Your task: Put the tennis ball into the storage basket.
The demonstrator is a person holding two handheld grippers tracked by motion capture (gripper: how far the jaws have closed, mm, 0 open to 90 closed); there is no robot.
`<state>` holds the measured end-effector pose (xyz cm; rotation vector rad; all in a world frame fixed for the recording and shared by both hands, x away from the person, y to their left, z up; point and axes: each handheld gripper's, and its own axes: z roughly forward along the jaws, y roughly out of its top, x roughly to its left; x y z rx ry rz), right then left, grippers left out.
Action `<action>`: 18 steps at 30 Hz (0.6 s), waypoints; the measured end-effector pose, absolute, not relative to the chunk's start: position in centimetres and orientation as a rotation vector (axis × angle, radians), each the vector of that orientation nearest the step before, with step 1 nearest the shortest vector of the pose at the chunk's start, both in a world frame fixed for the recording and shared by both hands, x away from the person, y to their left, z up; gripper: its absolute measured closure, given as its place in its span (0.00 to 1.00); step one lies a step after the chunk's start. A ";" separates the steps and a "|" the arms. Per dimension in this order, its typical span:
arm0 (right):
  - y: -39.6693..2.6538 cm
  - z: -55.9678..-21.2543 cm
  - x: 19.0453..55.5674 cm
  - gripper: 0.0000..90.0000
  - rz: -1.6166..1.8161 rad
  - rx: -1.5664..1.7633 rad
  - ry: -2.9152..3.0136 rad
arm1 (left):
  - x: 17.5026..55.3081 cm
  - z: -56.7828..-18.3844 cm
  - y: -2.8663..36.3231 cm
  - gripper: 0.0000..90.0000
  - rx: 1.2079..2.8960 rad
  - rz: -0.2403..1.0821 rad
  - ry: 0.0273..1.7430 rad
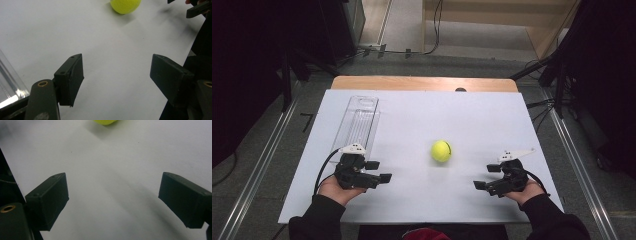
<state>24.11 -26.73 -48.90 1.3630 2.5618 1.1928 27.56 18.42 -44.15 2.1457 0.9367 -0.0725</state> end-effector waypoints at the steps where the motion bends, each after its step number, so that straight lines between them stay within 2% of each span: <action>1: -26.7 -48.9 24.1 0.08 1.192 1.364 2.562 | 27.6 -44.1 18.3 0.30 2.147 -0.073 0.933; 18: -26.7 -48.9 24.1 0.08 1.192 1.365 2.563 | 28.3 -44.4 16.9 0.22 2.152 -0.095 0.923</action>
